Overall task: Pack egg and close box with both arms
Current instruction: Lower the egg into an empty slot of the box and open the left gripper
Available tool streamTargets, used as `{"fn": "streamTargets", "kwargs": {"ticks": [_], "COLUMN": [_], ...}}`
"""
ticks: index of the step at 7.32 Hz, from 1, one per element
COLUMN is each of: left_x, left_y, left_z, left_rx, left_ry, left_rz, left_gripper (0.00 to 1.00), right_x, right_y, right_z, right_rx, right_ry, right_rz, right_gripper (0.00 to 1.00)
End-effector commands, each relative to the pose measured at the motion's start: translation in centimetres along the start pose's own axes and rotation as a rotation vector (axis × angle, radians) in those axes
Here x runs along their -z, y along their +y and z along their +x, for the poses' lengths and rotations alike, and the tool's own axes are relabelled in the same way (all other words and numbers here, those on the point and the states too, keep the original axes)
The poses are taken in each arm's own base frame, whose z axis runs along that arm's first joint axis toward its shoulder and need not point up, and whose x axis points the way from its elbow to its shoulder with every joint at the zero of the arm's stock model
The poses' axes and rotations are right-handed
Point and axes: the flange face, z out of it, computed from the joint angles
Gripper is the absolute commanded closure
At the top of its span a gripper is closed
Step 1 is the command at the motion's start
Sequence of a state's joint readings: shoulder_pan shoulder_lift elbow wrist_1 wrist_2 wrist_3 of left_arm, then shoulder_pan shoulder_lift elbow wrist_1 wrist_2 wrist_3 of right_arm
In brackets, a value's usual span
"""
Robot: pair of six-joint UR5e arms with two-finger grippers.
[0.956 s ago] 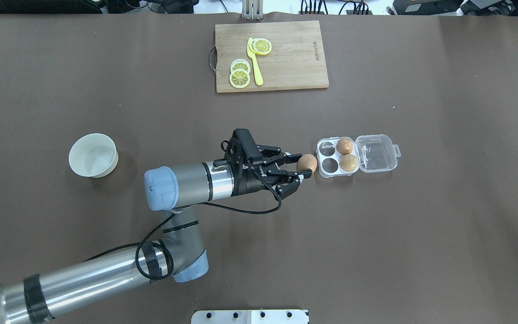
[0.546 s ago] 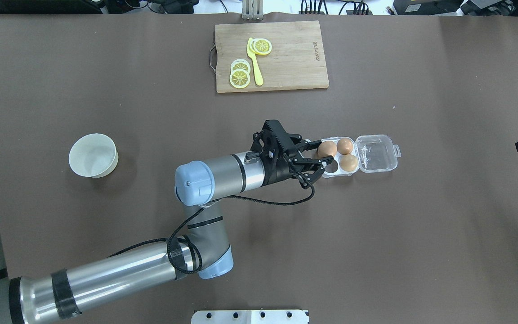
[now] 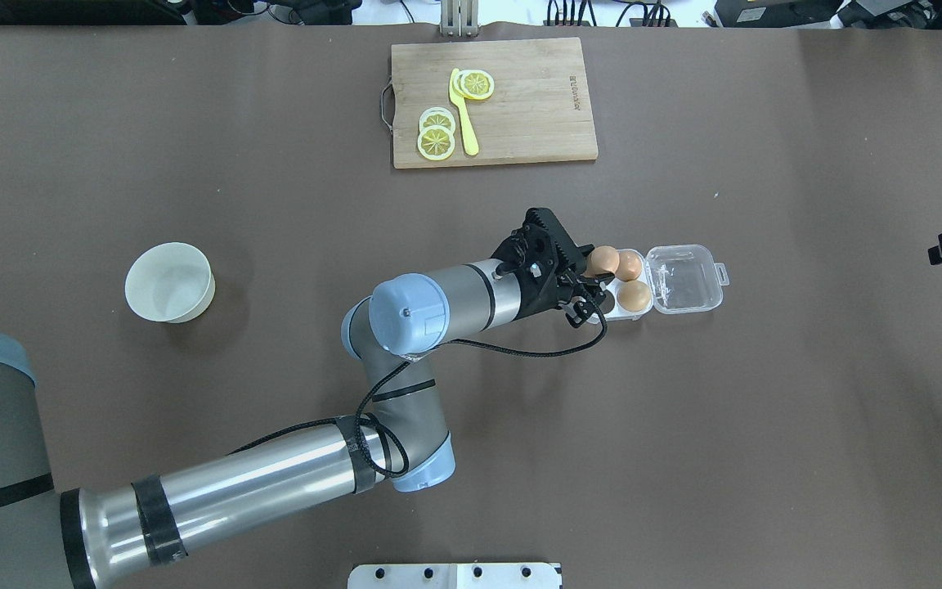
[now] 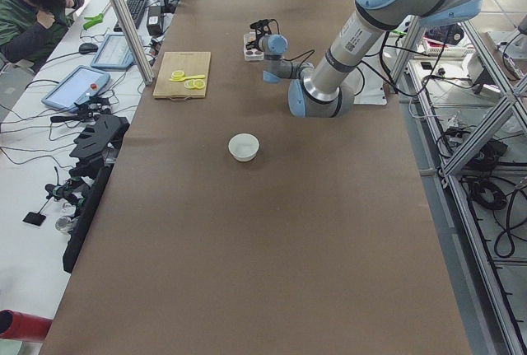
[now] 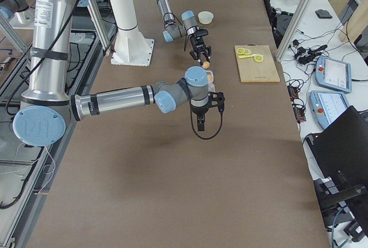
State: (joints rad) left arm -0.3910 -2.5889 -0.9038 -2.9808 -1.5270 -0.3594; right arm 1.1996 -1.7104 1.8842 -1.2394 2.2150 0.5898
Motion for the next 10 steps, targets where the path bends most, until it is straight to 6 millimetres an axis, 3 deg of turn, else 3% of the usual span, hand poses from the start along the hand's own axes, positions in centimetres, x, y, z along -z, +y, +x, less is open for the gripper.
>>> {"fn": "streamTargets", "kwargs": {"ticks": [1, 4, 8, 10], "left_x": [-1.1, -1.4, -1.8, -1.8], "left_y": [-0.7, 0.0, 0.7, 0.7], "left_z": [0.3, 0.3, 3.3, 3.3], "left_rx": [-0.011, -0.015, -0.008, -0.008], "left_ry": [-0.014, -0.013, 0.021, 0.021], "left_rz": [-0.036, -0.054, -0.059, -0.059], "left_gripper": [1.00, 1.00, 1.00, 1.00], "right_x": [-0.1, -0.2, -0.2, -0.2], "right_y": [-0.2, -0.2, -0.2, -0.3], "right_z": [0.0, 0.4, 0.4, 0.2], "right_rx": [-0.016, -0.022, -0.039, -0.040], "right_ry": [0.000, 0.003, 0.003, 0.003], "right_rz": [0.001, -0.001, -0.001, -0.001], "right_gripper": [0.00, 0.00, 0.00, 0.00]}}
